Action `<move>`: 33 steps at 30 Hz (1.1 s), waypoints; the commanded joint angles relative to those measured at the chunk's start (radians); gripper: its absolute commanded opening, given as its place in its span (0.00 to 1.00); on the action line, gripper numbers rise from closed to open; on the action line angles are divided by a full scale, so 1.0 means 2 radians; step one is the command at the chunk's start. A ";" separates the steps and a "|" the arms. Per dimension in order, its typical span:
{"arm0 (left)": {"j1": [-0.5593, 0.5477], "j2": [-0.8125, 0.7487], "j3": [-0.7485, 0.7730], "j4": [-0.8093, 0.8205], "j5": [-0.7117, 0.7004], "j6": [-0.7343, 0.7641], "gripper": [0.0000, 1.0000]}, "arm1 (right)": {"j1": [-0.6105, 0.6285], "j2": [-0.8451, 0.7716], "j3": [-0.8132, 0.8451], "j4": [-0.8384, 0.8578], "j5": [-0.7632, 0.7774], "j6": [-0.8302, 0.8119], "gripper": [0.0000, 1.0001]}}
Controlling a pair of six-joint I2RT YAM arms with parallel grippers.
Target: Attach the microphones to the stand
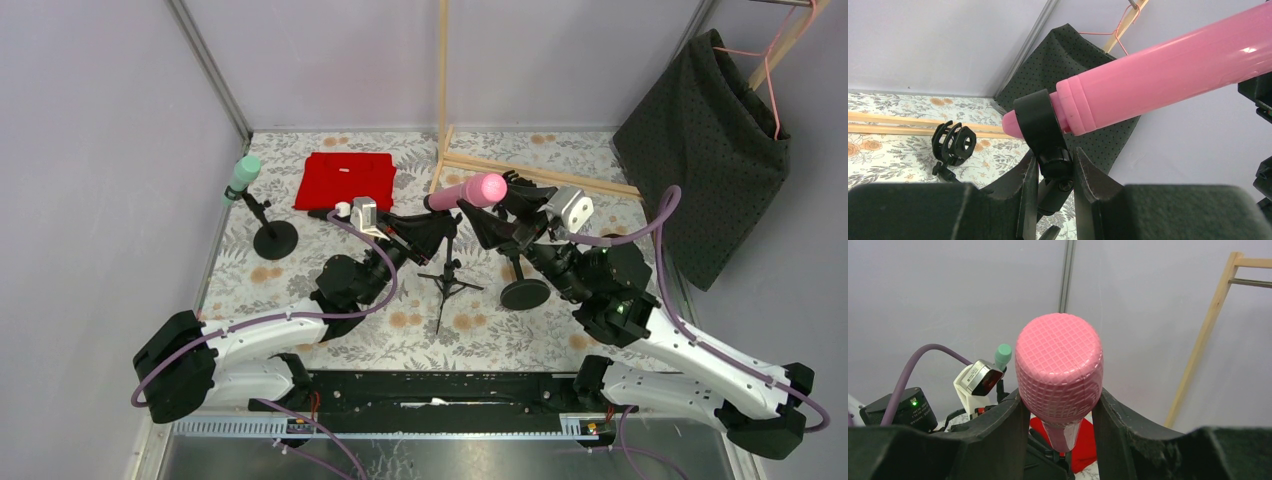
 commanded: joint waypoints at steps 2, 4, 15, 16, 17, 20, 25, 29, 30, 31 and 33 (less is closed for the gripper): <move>-0.009 0.000 0.023 0.000 0.064 0.036 0.00 | 0.001 0.032 -0.054 -0.115 -0.012 0.033 0.00; -0.009 -0.001 0.022 0.000 0.065 0.036 0.00 | 0.001 0.032 -0.060 -0.113 -0.008 0.037 0.00; -0.009 -0.003 0.021 0.004 0.068 0.038 0.00 | 0.001 0.031 -0.090 -0.108 0.009 0.056 0.00; -0.009 -0.003 0.021 0.004 0.068 0.038 0.00 | 0.001 0.031 -0.093 -0.108 0.008 0.057 0.00; -0.009 -0.003 0.021 0.004 0.068 0.039 0.00 | 0.001 0.032 -0.094 -0.109 0.008 0.058 0.00; -0.009 -0.005 0.020 0.003 0.068 0.039 0.00 | 0.001 0.035 -0.097 -0.114 0.010 0.061 0.00; -0.009 -0.007 0.019 0.002 0.069 0.041 0.00 | 0.001 0.041 -0.097 -0.127 0.018 0.062 0.00; -0.009 -0.007 0.020 0.001 0.072 0.042 0.00 | 0.001 0.049 -0.092 -0.140 0.025 0.062 0.00; -0.009 -0.007 0.021 0.001 0.073 0.043 0.00 | 0.001 0.052 -0.091 -0.142 0.026 0.061 0.00; -0.009 -0.007 0.021 0.000 0.073 0.043 0.00 | 0.001 0.053 -0.091 -0.144 0.026 0.061 0.00; -0.009 -0.007 0.021 0.001 0.072 0.043 0.00 | 0.001 0.055 -0.089 -0.145 0.028 0.060 0.00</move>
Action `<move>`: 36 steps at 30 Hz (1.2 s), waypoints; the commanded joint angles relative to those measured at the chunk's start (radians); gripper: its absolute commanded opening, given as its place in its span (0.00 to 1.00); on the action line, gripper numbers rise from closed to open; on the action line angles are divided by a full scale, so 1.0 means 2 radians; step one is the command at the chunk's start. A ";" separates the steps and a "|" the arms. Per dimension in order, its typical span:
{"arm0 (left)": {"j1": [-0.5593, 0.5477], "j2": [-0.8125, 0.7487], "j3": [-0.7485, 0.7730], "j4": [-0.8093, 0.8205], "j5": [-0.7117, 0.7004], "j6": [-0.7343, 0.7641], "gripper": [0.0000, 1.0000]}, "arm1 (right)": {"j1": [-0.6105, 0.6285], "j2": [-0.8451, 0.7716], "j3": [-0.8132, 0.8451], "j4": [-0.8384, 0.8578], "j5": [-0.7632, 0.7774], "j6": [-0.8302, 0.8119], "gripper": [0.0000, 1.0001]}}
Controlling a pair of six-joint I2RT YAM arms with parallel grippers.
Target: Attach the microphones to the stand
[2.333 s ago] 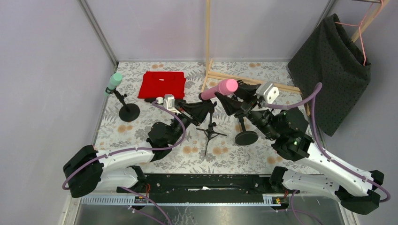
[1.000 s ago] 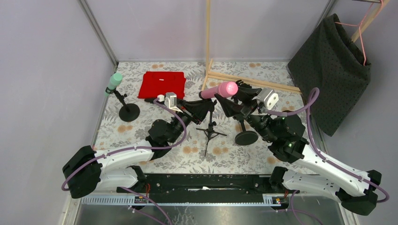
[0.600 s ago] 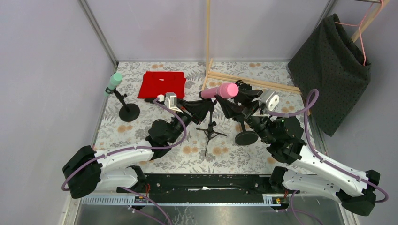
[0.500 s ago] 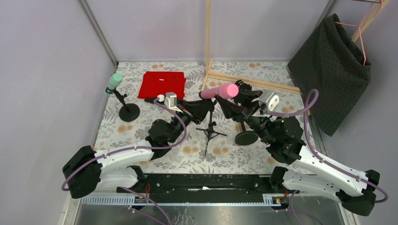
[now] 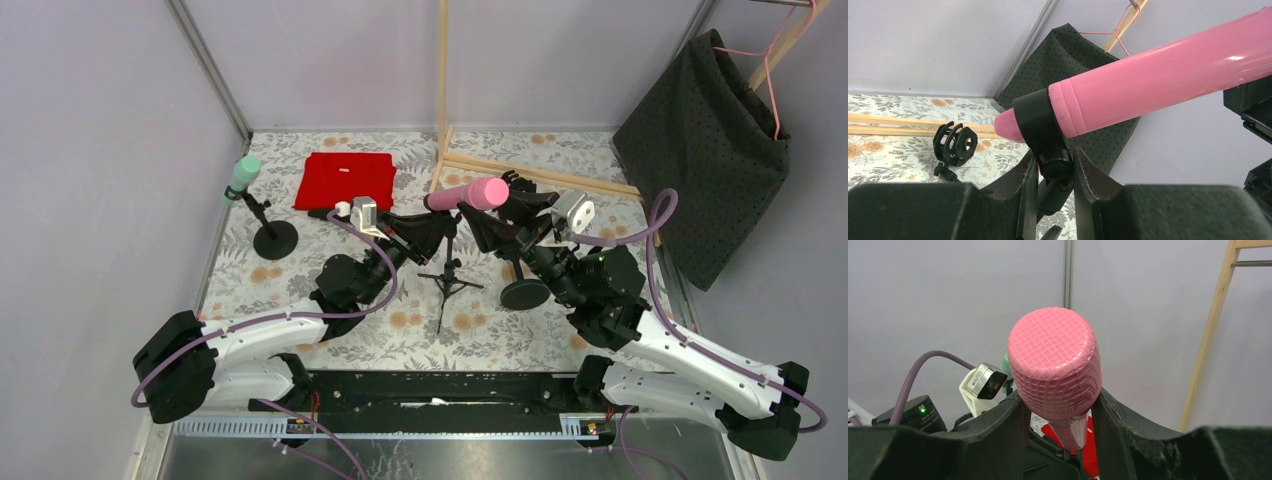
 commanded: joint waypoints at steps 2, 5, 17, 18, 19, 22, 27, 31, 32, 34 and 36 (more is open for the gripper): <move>-0.011 -0.008 0.019 0.002 0.061 0.036 0.00 | 0.001 0.059 -0.036 -0.213 0.013 0.016 0.00; -0.011 -0.009 0.009 0.008 0.043 0.023 0.00 | 0.001 0.050 -0.028 -0.214 0.018 0.013 0.00; -0.010 -0.001 -0.019 0.001 -0.021 -0.037 0.00 | 0.001 0.026 -0.002 -0.215 0.021 0.006 0.34; -0.010 0.001 -0.021 0.002 -0.021 -0.040 0.00 | 0.001 0.026 -0.002 -0.213 0.021 0.006 0.37; -0.010 0.002 -0.022 0.002 -0.021 -0.043 0.00 | 0.001 0.026 -0.002 -0.210 0.022 0.006 0.38; -0.010 0.005 -0.023 0.004 -0.020 -0.046 0.00 | 0.001 0.025 -0.001 -0.204 0.021 0.007 0.40; -0.010 0.005 -0.023 0.001 -0.021 -0.049 0.00 | 0.001 0.024 0.005 -0.200 0.018 0.008 0.45; -0.010 0.006 -0.026 0.001 -0.027 -0.053 0.00 | 0.001 0.021 0.003 -0.199 0.017 0.009 0.46; -0.010 0.006 -0.026 0.001 -0.027 -0.054 0.00 | 0.001 0.020 0.003 -0.199 0.017 0.010 0.46; -0.010 0.008 -0.028 0.000 -0.032 -0.059 0.00 | 0.001 0.015 -0.002 -0.198 0.016 0.011 0.47; -0.009 0.009 -0.030 0.002 -0.038 -0.065 0.00 | 0.001 0.009 -0.010 -0.193 0.015 0.013 0.48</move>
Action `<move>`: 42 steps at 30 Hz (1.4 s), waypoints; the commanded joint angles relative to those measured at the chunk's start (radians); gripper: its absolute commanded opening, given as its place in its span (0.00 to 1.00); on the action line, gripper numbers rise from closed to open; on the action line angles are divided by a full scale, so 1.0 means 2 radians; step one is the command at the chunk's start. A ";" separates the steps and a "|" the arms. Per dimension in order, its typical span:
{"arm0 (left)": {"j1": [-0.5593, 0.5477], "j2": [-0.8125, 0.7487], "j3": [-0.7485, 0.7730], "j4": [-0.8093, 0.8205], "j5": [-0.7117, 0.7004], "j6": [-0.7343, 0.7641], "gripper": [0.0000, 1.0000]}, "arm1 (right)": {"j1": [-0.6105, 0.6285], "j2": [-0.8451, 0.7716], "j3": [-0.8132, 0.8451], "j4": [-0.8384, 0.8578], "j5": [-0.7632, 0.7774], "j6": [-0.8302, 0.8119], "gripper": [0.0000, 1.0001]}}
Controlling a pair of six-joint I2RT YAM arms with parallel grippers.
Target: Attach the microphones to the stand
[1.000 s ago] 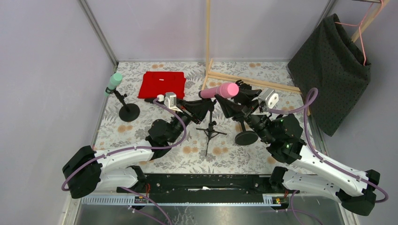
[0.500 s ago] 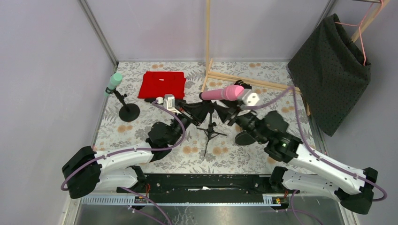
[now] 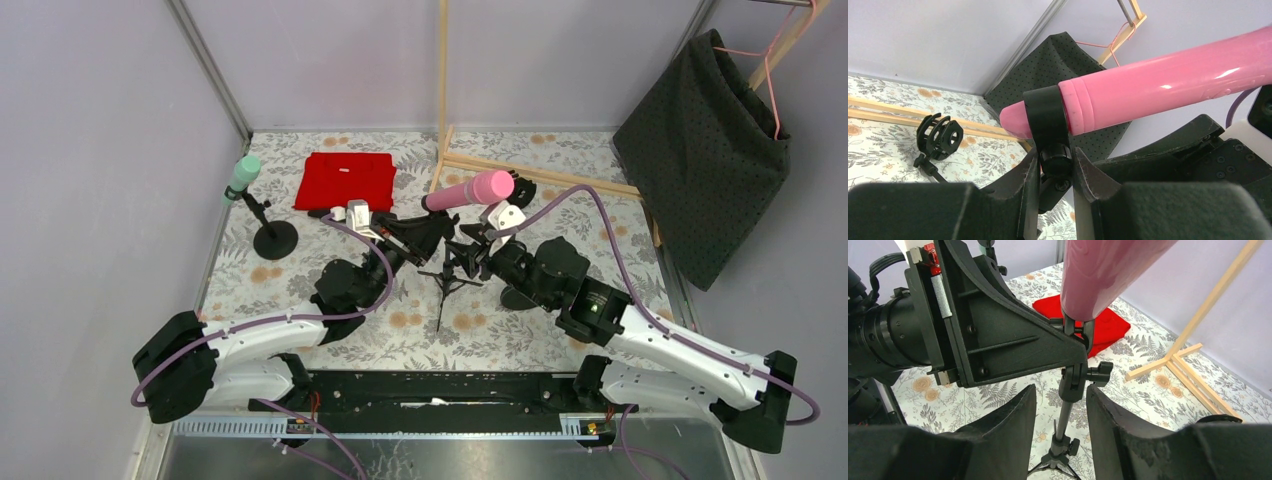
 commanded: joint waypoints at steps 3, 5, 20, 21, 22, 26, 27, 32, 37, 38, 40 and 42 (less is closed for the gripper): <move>-0.001 0.014 -0.018 -0.012 -0.014 -0.018 0.00 | 0.000 -0.032 -0.013 0.026 -0.005 0.008 0.50; 0.001 0.015 -0.019 -0.011 -0.016 -0.025 0.00 | 0.000 -0.043 -0.017 0.029 -0.010 0.008 0.50; 0.006 0.019 -0.023 -0.015 -0.023 -0.041 0.23 | 0.000 -0.113 -0.077 0.044 0.001 0.015 0.62; 0.006 0.019 -0.023 -0.015 -0.023 -0.041 0.24 | 0.000 -0.114 -0.082 0.046 0.001 0.017 0.62; 0.006 0.019 -0.023 -0.015 -0.023 -0.042 0.25 | 0.000 -0.116 -0.086 0.049 0.002 0.019 0.63; 0.006 0.017 -0.023 -0.017 -0.023 -0.040 0.36 | 0.000 -0.121 -0.096 0.051 0.003 0.024 0.64; 0.006 0.016 -0.023 -0.017 -0.023 -0.040 0.39 | 0.000 -0.122 -0.099 0.053 0.004 0.026 0.64; 0.007 0.012 -0.025 -0.020 -0.023 -0.037 0.53 | 0.000 -0.124 -0.130 0.085 0.003 0.041 0.69; 0.007 0.006 -0.026 -0.024 -0.024 -0.035 0.59 | 0.000 -0.116 -0.157 0.123 0.005 0.049 0.70; 0.007 0.004 -0.027 -0.025 -0.022 -0.035 0.63 | 0.000 -0.113 -0.164 0.135 0.007 0.050 0.70; 0.007 -0.001 -0.030 -0.025 -0.019 -0.034 0.69 | 0.000 -0.104 -0.174 0.156 0.008 0.052 0.71; 0.007 -0.007 -0.033 -0.023 -0.015 -0.030 0.77 | 0.000 -0.091 -0.182 0.172 0.004 0.052 0.71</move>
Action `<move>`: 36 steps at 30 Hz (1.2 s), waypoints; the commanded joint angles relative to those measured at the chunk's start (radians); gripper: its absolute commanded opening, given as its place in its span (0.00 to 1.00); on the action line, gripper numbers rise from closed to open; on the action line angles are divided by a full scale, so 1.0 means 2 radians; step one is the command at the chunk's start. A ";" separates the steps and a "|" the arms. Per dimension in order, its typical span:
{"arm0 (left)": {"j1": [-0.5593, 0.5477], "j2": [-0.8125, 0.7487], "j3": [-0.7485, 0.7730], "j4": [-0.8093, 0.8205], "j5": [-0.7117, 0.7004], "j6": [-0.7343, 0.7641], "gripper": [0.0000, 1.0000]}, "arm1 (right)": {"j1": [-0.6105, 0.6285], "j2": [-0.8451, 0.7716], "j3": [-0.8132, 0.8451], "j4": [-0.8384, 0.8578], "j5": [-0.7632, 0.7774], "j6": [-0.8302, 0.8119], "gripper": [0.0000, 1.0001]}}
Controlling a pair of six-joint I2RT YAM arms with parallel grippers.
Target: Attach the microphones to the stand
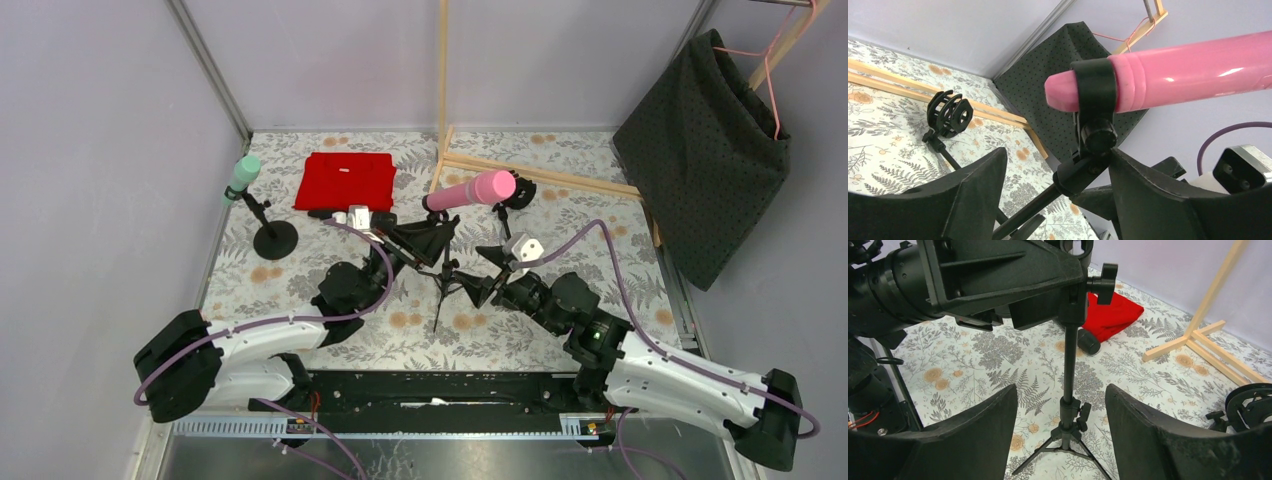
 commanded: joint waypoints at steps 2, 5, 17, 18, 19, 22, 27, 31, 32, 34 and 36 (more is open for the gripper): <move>0.002 -0.020 -0.018 -0.018 0.008 0.022 0.84 | 0.000 0.031 -0.014 0.079 0.005 0.008 0.72; 0.002 -0.032 -0.023 -0.018 0.012 0.028 0.88 | 0.000 0.057 -0.018 0.096 0.006 0.009 0.73; 0.005 -0.035 -0.028 -0.013 0.017 0.030 0.88 | 0.000 0.085 -0.013 0.140 0.031 -0.008 0.71; 0.006 -0.033 -0.027 -0.013 0.017 0.030 0.87 | 0.000 0.081 -0.008 0.134 0.031 -0.010 0.70; 0.006 -0.032 -0.027 -0.012 0.018 0.030 0.87 | 0.000 0.077 -0.002 0.124 0.032 -0.011 0.70; 0.007 -0.027 -0.028 -0.005 0.019 0.026 0.87 | 0.000 0.069 0.012 0.103 0.028 -0.014 0.70; 0.007 -0.014 -0.022 0.019 0.031 0.027 0.88 | 0.000 0.057 0.017 0.098 0.020 -0.017 0.70; 0.007 -0.006 -0.010 0.041 0.058 0.043 0.89 | 0.000 0.051 0.027 0.085 0.020 -0.021 0.69; 0.007 -0.005 -0.007 0.045 0.062 0.046 0.89 | 0.000 0.050 0.031 0.081 0.020 -0.022 0.69; 0.007 -0.004 -0.002 0.050 0.068 0.054 0.90 | 0.000 0.048 0.036 0.076 0.019 -0.023 0.69; 0.007 -0.004 0.003 0.053 0.072 0.061 0.90 | 0.000 0.047 0.041 0.070 0.018 -0.023 0.68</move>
